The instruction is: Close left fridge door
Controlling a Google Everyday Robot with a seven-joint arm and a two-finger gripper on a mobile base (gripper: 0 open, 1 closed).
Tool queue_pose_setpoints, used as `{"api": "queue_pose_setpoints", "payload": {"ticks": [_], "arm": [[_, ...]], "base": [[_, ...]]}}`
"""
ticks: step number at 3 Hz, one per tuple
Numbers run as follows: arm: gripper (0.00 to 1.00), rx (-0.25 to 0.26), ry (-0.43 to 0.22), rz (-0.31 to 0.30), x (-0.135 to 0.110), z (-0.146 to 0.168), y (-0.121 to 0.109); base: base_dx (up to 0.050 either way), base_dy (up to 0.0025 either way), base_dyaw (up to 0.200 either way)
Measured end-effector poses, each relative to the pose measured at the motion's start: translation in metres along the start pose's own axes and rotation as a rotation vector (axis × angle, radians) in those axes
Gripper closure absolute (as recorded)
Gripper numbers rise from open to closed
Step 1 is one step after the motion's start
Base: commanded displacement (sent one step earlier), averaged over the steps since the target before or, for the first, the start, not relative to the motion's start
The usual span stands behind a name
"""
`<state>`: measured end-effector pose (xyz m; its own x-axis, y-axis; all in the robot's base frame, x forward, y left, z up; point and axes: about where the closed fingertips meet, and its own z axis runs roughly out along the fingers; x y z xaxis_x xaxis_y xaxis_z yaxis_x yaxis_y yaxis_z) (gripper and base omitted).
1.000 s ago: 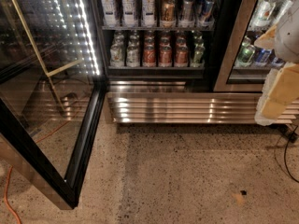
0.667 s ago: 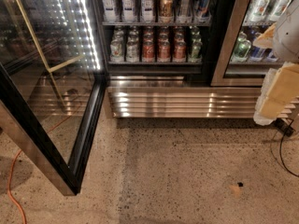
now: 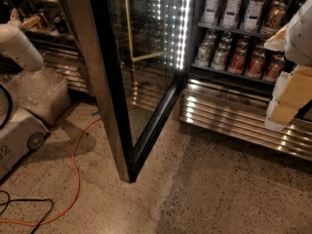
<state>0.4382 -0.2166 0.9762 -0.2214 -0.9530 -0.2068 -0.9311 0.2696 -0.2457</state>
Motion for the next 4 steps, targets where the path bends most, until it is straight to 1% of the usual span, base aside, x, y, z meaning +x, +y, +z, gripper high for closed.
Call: {"api": "queue_pose_setpoints", "payload": {"ticks": [1, 3, 4], "arm": [[0.00, 0.000, 0.000, 0.000, 0.0000, 0.0000, 0.0000], [0.00, 0.000, 0.000, 0.000, 0.0000, 0.0000, 0.0000], [0.00, 0.000, 0.000, 0.000, 0.0000, 0.0000, 0.0000]], "base": [[0.000, 0.00018, 0.190], [-0.049, 0.00012, -0.001], [0.000, 0.00000, 0.186]]}}
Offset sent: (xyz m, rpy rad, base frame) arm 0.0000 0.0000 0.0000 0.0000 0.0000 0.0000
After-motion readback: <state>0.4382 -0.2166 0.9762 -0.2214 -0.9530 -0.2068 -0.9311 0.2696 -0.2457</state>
